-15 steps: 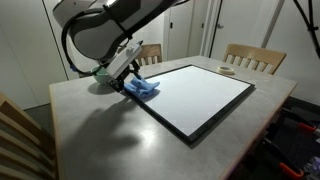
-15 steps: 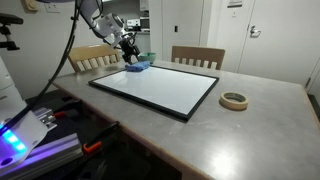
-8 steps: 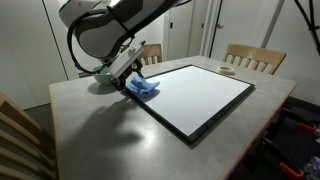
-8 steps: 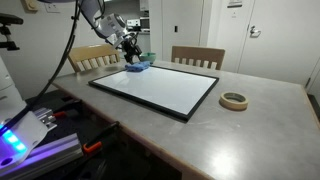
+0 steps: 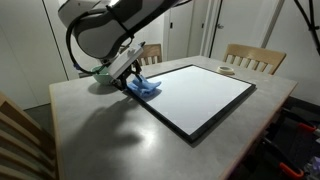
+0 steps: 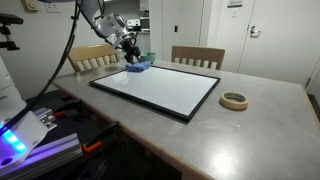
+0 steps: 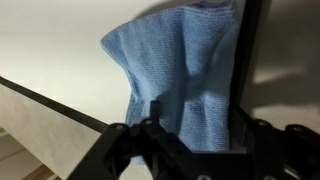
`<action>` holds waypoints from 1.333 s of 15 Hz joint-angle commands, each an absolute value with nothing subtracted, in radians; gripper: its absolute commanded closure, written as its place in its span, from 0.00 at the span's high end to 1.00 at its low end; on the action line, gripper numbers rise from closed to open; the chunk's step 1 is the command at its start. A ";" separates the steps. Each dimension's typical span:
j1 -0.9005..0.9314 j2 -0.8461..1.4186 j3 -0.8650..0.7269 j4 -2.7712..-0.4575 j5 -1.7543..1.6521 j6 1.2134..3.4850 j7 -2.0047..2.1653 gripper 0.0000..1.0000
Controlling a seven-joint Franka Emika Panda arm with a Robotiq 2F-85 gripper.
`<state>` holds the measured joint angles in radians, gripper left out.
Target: Use the blue towel to wipe the white board
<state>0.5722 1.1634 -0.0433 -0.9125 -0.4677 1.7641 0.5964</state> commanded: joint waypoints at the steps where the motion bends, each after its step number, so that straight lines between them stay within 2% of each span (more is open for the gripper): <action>1: 0.565 1.142 -0.035 -0.959 -0.456 1.777 0.615 0.39; 6: 0.561 1.138 -0.029 -0.977 -0.454 1.788 0.629 0.03; 8: 0.558 1.138 -0.024 -0.982 -0.452 1.798 0.627 0.00; 20: 0.480 0.990 0.081 -1.013 -0.384 1.812 0.412 0.01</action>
<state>0.5339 1.0773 0.0273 -0.9420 -0.4311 1.7840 0.5145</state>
